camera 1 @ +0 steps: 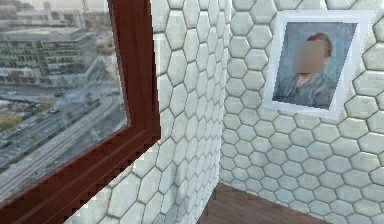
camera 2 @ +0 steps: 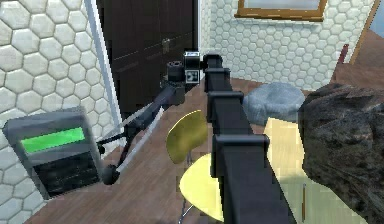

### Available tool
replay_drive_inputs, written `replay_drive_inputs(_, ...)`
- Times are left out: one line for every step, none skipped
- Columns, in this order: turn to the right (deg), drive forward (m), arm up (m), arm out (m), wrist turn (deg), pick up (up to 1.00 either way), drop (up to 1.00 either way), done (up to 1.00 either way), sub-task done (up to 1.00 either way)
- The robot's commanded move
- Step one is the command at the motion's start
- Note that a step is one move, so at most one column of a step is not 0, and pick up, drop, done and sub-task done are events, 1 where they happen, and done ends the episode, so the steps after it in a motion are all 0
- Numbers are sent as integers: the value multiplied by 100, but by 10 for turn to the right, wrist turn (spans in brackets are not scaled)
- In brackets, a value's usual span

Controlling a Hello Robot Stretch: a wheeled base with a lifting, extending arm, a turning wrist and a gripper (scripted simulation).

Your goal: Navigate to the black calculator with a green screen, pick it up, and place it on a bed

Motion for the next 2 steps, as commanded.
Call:
replay_drive_inputs(0, 0, 0, -34, 0, 0, 0, 0, 0)
replay_drive_inputs(450, 0, 0, 0, 0, 0, 0, 0, 0)
